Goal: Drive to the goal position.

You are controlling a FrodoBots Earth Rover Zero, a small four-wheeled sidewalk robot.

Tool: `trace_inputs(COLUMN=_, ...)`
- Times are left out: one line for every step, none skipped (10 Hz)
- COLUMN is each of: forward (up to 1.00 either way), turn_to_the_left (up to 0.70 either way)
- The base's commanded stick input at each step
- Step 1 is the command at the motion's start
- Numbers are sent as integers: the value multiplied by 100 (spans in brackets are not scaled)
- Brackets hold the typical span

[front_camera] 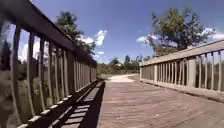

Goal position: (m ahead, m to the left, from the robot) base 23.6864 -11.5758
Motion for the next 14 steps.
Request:
trace_inputs(forward=70, turn_to_the_left=0)
trace_inputs(forward=70, turn_to_the_left=0)
trace_inputs(forward=70, turn_to_the_left=0)
trace_inputs(forward=70, turn_to_the_left=0)
trace_inputs(forward=70, turn_to_the_left=0)
trace_inputs(forward=70, turn_to_the_left=0)
trace_inputs(forward=70, turn_to_the_left=0)
trace_inputs(forward=70, turn_to_the_left=-16)
trace_inputs(forward=70, turn_to_the_left=-35)
trace_inputs(forward=70, turn_to_the_left=-35)
trace_inputs(forward=70, turn_to_the_left=-35)
trace_inputs(forward=70, turn_to_the_left=-35)
trace_inputs(forward=70, turn_to_the_left=-35)
trace_inputs(forward=70, turn_to_the_left=-35)
